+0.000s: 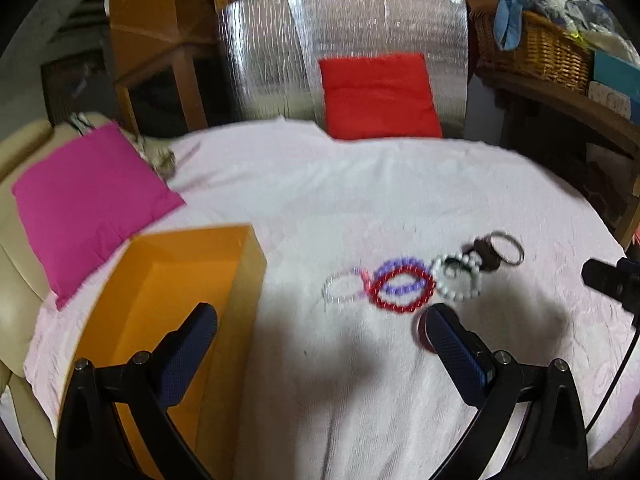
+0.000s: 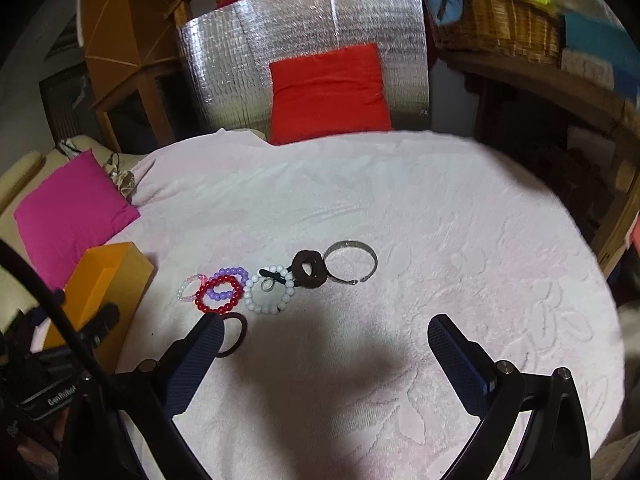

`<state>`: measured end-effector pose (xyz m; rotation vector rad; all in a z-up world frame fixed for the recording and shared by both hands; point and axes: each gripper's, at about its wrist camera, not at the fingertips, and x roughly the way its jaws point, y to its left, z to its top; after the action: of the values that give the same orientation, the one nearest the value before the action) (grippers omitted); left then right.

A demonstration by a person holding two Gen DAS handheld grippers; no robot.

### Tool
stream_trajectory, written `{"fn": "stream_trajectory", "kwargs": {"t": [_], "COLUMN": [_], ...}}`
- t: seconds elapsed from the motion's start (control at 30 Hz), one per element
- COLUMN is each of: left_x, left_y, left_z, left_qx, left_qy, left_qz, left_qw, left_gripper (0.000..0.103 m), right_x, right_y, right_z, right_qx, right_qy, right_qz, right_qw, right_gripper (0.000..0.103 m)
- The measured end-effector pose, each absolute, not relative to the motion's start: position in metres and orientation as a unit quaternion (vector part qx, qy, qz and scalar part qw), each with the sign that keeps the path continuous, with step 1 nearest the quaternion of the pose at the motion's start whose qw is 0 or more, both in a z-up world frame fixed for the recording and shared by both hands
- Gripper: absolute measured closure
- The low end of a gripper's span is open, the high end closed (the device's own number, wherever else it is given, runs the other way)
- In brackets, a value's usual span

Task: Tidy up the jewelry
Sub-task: 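Move both tools toward the row of bracelets beside the orange box, then grasp the dark maroon bangle with the right tool while the left grasps the red bead bracelet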

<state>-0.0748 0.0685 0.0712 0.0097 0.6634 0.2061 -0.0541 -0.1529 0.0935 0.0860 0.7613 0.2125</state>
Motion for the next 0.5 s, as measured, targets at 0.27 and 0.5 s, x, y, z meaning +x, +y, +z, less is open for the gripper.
{"fn": "stream_trajectory", "kwargs": {"t": [0.27,0.5], "left_x": [-0.073,-0.071], "left_y": [0.089,0.096], "left_z": [0.066,0.062], "left_qx": [0.014,0.017], "left_qy": [0.336,0.344], "left_qz": [0.138,0.151], "left_qw": [0.932,0.927], "left_gripper": [0.0,0.0], "right_x": [-0.026,-0.008], "right_y": [-0.161,-0.092], "right_z": [0.07,0.03], "right_qx": [0.11,0.082], "right_qy": [0.412,0.476], "right_qz": [0.156,0.214], "right_qw": [0.891,0.849], "right_gripper": [0.014,0.045]}}
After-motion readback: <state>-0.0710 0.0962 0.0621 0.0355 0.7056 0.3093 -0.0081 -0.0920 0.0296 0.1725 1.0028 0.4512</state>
